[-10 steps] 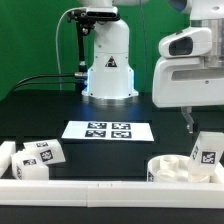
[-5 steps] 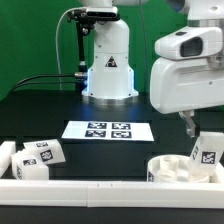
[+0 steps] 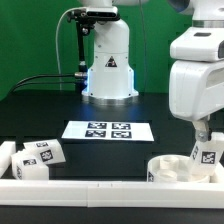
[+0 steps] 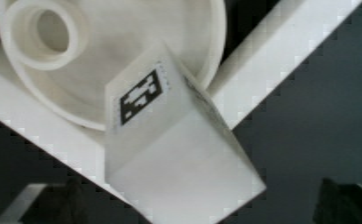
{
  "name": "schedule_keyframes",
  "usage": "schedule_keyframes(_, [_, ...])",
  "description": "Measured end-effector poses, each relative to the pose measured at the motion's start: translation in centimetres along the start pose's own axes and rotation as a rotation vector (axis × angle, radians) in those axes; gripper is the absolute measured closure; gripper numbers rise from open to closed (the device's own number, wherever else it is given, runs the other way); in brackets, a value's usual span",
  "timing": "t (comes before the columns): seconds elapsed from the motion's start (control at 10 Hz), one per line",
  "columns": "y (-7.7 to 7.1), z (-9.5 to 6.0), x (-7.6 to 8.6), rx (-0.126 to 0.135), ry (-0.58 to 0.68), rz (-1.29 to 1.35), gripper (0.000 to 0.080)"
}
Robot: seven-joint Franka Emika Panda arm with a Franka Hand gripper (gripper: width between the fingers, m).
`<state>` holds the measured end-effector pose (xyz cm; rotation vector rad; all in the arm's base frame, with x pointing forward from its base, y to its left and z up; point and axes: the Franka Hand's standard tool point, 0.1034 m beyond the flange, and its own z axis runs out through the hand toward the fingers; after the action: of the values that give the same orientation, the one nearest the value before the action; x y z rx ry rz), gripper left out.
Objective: Assemble stool
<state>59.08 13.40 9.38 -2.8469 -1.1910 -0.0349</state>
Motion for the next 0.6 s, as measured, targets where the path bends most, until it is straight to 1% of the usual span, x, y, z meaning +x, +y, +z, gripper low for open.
schedule_keyframes(0.1, [0.2, 0.0, -0.1, -0.005, -0.005, -0.077, 0.0151])
schedule_keyframes(0.2, [0.5, 0.6, -0.6, -0.013, -0.025, -0.258, 0.0151])
schedule_keyframes(0.4, [0.7, 1.5, -0.6, -0.044, -0.032, -0.471, 0.0151])
schedule_keyframes(0.5, [0.8, 2.0, -0.7, -0.044, -0.044, -0.529, 0.0151])
schedule_keyframes(0.6, [0.8, 2.1, -0.8, -0.044, -0.044, -0.492, 0.0151])
